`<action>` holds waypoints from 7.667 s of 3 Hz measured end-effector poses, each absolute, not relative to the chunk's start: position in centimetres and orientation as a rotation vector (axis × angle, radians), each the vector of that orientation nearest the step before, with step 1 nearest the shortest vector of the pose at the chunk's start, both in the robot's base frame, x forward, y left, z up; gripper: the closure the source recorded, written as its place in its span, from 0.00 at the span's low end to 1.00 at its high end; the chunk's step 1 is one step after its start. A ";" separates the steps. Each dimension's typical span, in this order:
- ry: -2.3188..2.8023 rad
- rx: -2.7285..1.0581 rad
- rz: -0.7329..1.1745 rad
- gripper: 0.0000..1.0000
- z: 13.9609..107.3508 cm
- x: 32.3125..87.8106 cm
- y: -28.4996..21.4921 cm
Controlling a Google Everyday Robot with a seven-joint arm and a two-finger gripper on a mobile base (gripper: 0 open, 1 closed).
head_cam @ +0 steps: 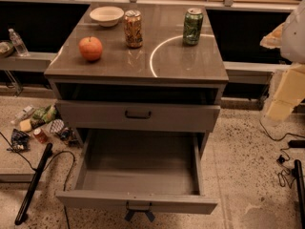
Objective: Place green can into middle drawer
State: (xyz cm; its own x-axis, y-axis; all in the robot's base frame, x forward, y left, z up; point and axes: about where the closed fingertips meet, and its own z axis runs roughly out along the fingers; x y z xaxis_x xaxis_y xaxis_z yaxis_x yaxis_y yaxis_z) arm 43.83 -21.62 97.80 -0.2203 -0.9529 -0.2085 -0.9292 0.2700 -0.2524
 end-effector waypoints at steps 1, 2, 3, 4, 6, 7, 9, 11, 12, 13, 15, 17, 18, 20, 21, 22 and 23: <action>2.227 -1.721 -0.105 0.00 97.8 43.8 -21.6; 2.183 -1.674 -0.048 0.00 97.4 45.7 -21.1; 2.059 -1.513 0.111 0.00 96.2 52.2 -19.6; 1.964 -1.292 0.253 0.00 95.0 58.4 -18.3; 1.842 -1.028 0.255 0.00 95.4 66.6 -18.6; 1.841 -1.028 0.254 0.00 95.5 66.5 -18.6; 1.880 -0.900 0.179 0.00 94.9 73.0 -21.1; 1.863 -0.667 0.212 0.00 93.7 80.6 -22.8; 1.851 -0.622 0.267 0.00 92.4 84.2 -21.3; 1.849 -0.601 0.306 0.00 91.6 86.0 -20.3; 1.824 -0.621 0.354 0.42 90.5 88.8 -17.8; 1.773 -0.684 0.374 1.00 93.5 85.8 -19.0; 1.755 -0.676 0.324 1.00 97.8 80.8 -21.5; 1.663 -0.713 0.566 1.00 102.0 62.4 -18.0; 1.669 -0.738 0.740 1.00 98.7 56.4 -16.3; 1.657 -0.736 0.721 1.00 99.4 56.8 -16.0; 1.681 -0.657 0.787 1.00 94.9 53.9 -13.3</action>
Offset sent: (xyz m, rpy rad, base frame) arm 0.1135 0.0276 -0.0171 0.4412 -0.1490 0.0080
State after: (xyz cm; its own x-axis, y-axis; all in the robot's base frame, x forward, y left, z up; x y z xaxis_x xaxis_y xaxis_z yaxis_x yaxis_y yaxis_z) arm 53.93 -13.31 94.90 -0.2331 -0.0268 -0.9721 -0.7640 0.6235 0.1660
